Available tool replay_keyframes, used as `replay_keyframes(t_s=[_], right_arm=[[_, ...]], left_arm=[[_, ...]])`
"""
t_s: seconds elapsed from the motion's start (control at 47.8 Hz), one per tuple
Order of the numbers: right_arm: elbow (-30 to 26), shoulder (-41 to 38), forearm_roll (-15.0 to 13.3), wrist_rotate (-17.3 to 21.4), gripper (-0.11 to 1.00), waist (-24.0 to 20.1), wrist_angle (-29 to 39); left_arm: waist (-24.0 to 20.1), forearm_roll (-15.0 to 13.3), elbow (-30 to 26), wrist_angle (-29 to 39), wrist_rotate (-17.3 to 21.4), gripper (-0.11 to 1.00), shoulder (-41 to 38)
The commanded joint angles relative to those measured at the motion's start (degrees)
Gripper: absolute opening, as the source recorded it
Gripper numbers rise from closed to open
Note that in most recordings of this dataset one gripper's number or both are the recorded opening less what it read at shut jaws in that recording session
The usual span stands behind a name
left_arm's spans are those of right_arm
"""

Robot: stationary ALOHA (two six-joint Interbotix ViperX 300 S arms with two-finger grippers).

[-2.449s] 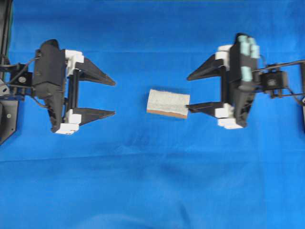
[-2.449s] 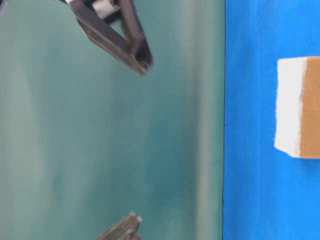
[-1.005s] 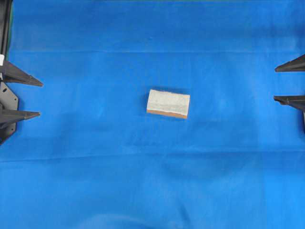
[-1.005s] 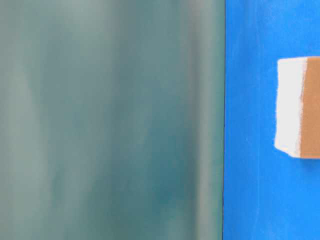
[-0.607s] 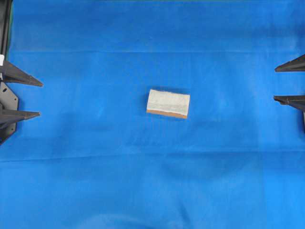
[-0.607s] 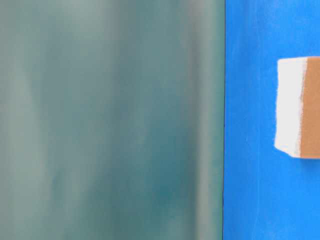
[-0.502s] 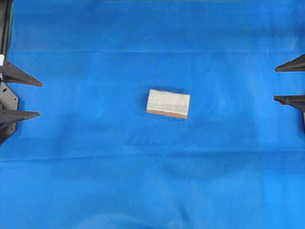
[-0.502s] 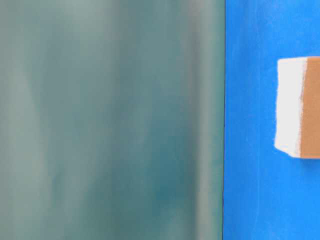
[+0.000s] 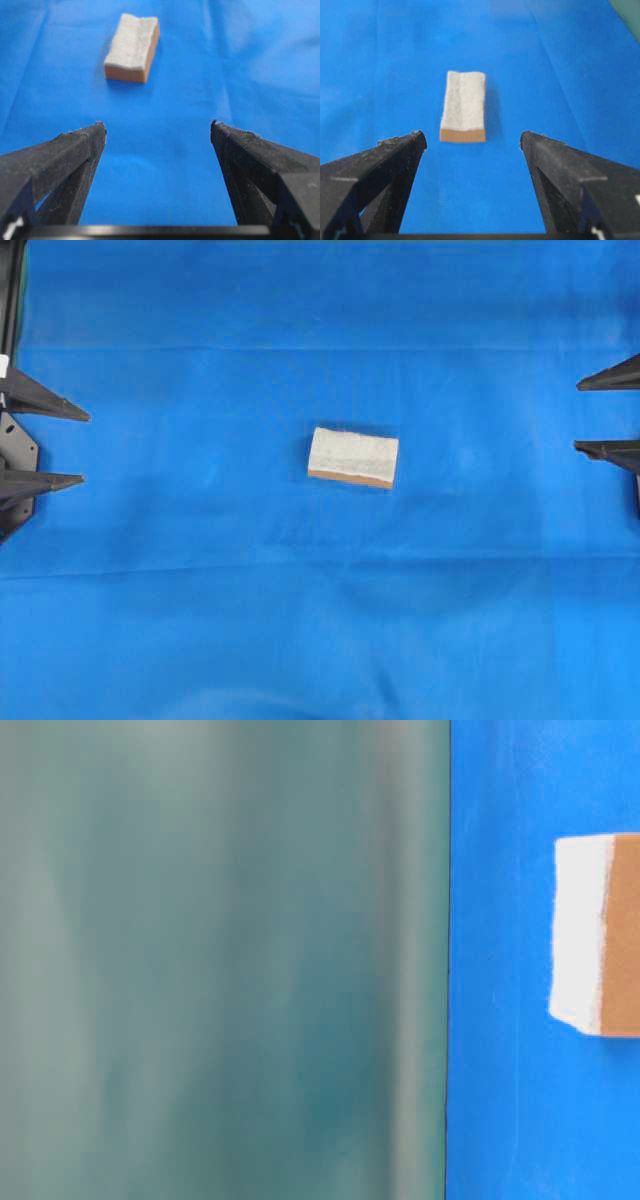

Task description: Hand over the sponge with the left arm and wipe it with the right arm.

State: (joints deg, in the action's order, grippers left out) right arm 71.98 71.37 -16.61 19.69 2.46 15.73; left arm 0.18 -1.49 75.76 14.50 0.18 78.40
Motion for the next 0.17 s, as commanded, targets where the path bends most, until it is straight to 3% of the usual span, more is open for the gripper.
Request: replay_keyframes(t_s=[0.0, 0.147], right_arm=[[-0.6, -0.6, 0.0, 0.1, 0.73, 0.2, -0.6], [-0.6, -0.7, 0.0, 0.1, 0.73, 0.2, -0.6]], left_arm=[[0.1, -0.1, -0.7, -0.4, -0.1, 0.83, -0.4], [0.1, -0.1, -0.7, -0.4, -0.1, 0.83, -0.4]])
